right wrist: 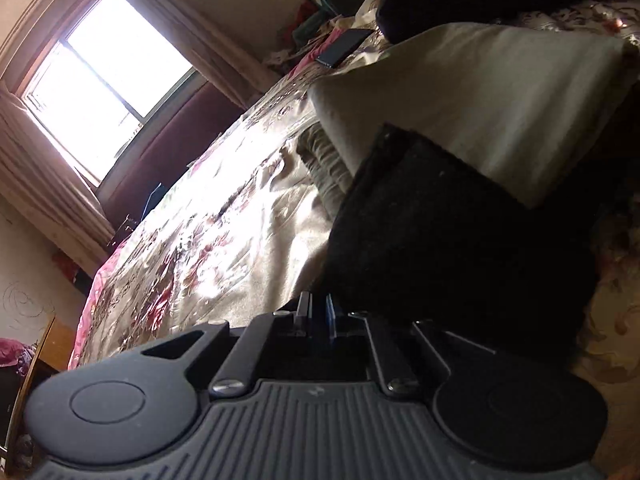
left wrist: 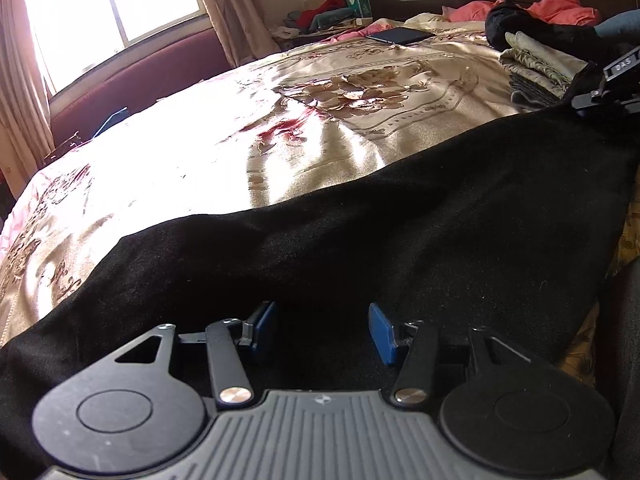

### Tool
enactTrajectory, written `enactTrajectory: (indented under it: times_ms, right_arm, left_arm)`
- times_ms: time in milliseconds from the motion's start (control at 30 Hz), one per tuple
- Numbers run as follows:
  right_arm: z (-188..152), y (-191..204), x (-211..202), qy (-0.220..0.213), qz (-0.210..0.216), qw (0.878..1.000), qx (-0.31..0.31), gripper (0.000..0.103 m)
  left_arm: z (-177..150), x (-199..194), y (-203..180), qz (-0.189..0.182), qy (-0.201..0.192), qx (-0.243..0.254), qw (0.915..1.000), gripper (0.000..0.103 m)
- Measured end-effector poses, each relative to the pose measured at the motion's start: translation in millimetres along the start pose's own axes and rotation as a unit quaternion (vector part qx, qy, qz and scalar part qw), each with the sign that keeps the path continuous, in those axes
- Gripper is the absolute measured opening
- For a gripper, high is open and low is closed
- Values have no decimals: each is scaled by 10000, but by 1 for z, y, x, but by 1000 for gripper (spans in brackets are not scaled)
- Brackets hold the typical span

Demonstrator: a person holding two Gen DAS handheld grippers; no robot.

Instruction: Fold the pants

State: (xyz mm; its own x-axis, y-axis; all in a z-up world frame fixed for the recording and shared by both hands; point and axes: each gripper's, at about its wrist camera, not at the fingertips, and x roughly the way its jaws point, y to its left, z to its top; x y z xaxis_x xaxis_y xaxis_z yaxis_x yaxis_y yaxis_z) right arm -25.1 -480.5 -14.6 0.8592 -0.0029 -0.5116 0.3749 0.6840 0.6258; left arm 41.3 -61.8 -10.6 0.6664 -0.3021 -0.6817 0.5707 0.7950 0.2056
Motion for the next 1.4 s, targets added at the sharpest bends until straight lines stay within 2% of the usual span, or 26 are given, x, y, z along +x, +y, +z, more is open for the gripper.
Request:
enactTrajectory:
  times_ms: [100, 200, 367, 433, 500, 667, 833, 900, 967, 1200, 1300, 1400]
  right_arm:
    - [-3, -18, -36, -262, -80, 9996, 94, 14]
    - [-17, -35, -51, -315, -194, 9990, 245, 14]
    - [-15, -50, -34, -277, 137, 9989, 346, 12]
    - [-4, -55, -24, -365, -6, 9977, 564, 11]
    - [2, -60, -23, -497, 49, 9960, 738, 11]
    - [-6, -57, -46, -771, -52, 9956, 521, 15]
    - [-36, -76, -69, -486, 319, 9886, 1386, 24]
    - [-49, -80, -63, -175, 634, 9834, 1690, 29]
    - [-58, -84, -52, -78, 866, 9774, 1926, 35]
    - [-69, -104, -29, -260, 1574, 9514, 2634, 32]
    - [-70, -108, -27, -200, 1606, 9513, 2622, 29]
    - [-66, -115, -24, -399, 1613, 9501, 2639, 29]
  left_arm:
    - [5, 2, -2, 59, 60, -7, 10000, 64]
    - [7, 4, -12, 160, 66, 194, 9997, 64]
    - [8, 7, -22, 315, 122, 532, 9980, 64]
    - [10, 7, -23, 344, 155, 572, 9977, 64]
    - [11, 7, -26, 400, 188, 599, 9972, 64]
    - [9, 8, -34, 554, 146, 879, 9945, 64]
    - [8, 8, -35, 573, 136, 965, 9936, 65]
    - [8, 8, -36, 592, 133, 953, 9936, 65]
    - [8, 7, -36, 608, 132, 966, 9934, 65]
    - [8, 7, -38, 656, 129, 1028, 9925, 65]
    - [8, 8, -38, 648, 126, 1048, 9923, 65]
    - [8, 7, -39, 658, 131, 1113, 9915, 65]
